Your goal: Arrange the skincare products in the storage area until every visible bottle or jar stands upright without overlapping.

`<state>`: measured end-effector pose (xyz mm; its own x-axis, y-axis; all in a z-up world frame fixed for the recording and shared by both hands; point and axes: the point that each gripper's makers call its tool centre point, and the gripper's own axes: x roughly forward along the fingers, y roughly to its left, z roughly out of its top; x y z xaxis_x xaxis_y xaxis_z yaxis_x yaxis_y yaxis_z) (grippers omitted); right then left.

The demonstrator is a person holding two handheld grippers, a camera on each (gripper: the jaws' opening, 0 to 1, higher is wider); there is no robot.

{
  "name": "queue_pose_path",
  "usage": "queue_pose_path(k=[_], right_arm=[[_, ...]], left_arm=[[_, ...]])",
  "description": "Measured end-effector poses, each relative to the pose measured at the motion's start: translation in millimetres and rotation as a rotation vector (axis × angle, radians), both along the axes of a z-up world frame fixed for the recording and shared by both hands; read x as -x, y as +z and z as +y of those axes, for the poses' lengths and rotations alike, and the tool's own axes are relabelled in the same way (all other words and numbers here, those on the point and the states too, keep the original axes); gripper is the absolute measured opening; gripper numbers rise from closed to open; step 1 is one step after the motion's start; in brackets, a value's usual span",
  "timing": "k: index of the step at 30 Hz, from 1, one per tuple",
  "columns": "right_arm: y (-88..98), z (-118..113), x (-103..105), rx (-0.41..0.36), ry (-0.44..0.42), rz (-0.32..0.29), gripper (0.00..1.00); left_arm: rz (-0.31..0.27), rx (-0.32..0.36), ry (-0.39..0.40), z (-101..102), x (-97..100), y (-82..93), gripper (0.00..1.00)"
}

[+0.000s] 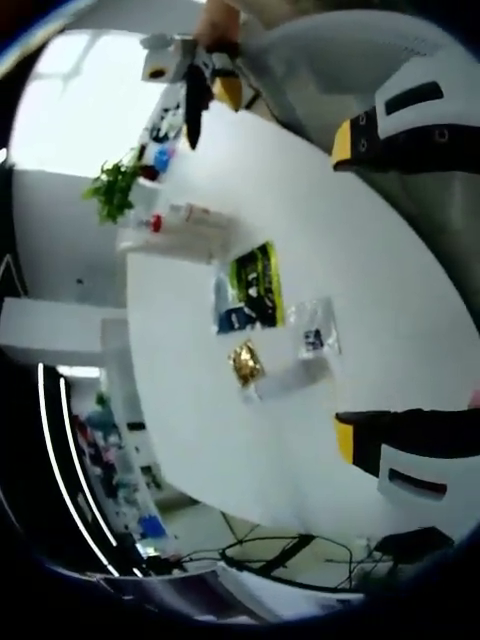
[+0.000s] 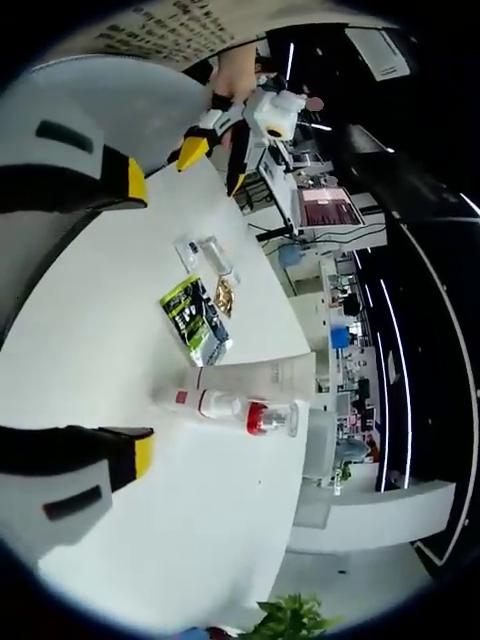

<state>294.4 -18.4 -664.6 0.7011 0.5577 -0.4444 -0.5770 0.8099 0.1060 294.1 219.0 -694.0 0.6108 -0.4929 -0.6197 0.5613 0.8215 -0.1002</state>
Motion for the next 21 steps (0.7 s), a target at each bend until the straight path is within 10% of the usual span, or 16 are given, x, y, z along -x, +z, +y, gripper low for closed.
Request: queue_pose_path(k=[21], right_arm=[[-5.5, -8.1, -2.9, 0.002, -0.037, 0.023, 0.86]], left_arm=[[0.084, -0.088, -0.016, 6.8, -55.7, -22.7, 0.88]])
